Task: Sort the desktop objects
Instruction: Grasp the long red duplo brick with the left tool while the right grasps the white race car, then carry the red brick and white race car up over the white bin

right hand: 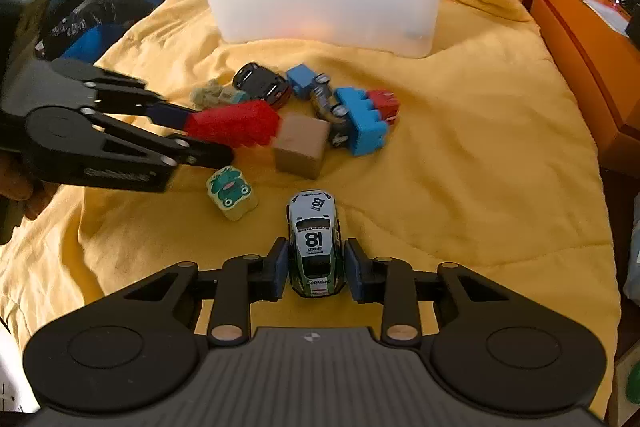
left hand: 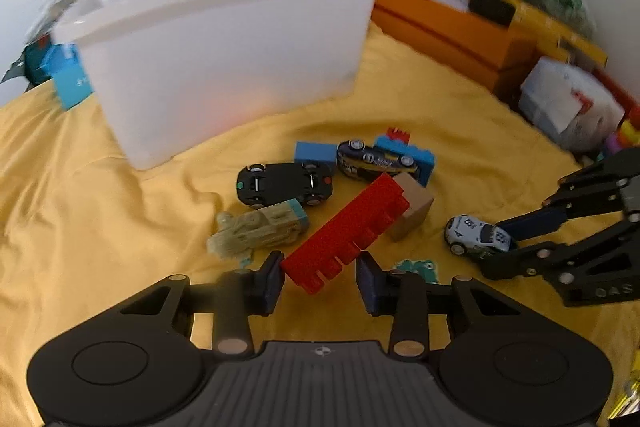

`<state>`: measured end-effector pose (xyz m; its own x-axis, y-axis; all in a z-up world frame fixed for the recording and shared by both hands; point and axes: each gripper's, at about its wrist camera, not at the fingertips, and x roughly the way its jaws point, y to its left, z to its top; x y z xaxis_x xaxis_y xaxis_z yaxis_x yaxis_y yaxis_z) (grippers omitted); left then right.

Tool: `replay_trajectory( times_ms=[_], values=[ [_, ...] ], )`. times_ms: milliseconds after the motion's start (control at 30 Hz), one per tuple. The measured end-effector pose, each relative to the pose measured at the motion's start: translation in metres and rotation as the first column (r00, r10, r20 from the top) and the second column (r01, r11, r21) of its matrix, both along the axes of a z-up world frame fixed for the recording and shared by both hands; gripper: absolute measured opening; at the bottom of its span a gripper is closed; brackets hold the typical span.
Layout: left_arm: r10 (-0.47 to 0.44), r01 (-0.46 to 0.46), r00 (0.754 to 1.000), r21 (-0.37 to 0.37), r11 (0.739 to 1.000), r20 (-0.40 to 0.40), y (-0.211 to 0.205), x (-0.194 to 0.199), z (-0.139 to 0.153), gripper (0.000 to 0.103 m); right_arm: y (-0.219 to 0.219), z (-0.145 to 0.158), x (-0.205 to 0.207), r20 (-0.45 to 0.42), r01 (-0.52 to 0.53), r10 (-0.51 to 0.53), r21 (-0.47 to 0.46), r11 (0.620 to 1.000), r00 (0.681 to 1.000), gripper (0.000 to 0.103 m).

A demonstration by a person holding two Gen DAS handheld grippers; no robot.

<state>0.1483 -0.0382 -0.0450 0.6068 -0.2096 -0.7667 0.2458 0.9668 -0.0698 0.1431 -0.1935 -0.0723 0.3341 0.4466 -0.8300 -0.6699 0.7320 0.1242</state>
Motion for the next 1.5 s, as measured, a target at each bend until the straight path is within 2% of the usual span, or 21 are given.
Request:
replay_trajectory(
  times_ms=[200,300,400,533,800,900,1067,1267,1367,1500],
  values=[
    [0.071,-0.069,0.997,-0.081,0.994,0.021,0.015,-0.035,0.015,0.042,-0.01,0.005,0.004,-0.003,0.03,-0.03,0.02,0.999,1.0,0.033],
    [0.135,-0.131,0.99,-0.106,0.986,0.032,0.025,-0.046,0.025,0.043,-0.014,0.011,0.005,0.006,0.041,-0.041,0.038,0.998,0.999,0.033],
    [0.211,-0.203,0.976,-0.119,0.972,0.056,0.035,-0.05,0.042,0.043,-0.016,0.024,0.008,0.02,0.048,-0.049,0.067,0.997,0.999,0.033],
    [0.268,-0.256,0.957,-0.113,0.96,0.111,0.043,-0.045,0.071,0.043,-0.015,0.054,0.015,0.066,0.048,-0.057,0.127,0.991,0.996,0.033],
    [0.322,-0.305,0.928,-0.118,0.945,0.186,0.062,-0.009,0.133,0.043,0.002,0.126,0.053,0.157,0.033,-0.072,0.238,0.971,0.985,0.033],
    [0.336,-0.32,0.922,-0.109,0.941,0.193,0.069,0.012,0.151,0.043,0.012,0.151,0.073,0.194,0.021,-0.074,0.26,0.965,0.978,0.033],
    [0.354,-0.342,0.914,-0.096,0.935,0.198,0.078,0.045,0.173,0.043,0.023,0.183,0.112,0.202,0.03,-0.091,0.288,0.957,0.975,0.034],
    [0.361,-0.35,0.91,-0.091,0.932,0.203,0.079,0.074,0.187,0.043,0.032,0.206,0.144,0.199,0.041,-0.102,0.292,0.956,0.975,0.034],
    [0.37,-0.357,0.91,-0.101,0.929,0.187,0.079,0.086,0.19,0.043,0.037,0.211,0.153,0.191,0.035,-0.093,0.286,0.958,0.977,0.033],
    [0.358,-0.351,0.916,-0.073,0.934,0.179,0.076,0.103,0.192,0.043,0.043,0.21,0.167,0.161,0.039,-0.086,0.271,0.962,0.983,0.034]
  ],
)
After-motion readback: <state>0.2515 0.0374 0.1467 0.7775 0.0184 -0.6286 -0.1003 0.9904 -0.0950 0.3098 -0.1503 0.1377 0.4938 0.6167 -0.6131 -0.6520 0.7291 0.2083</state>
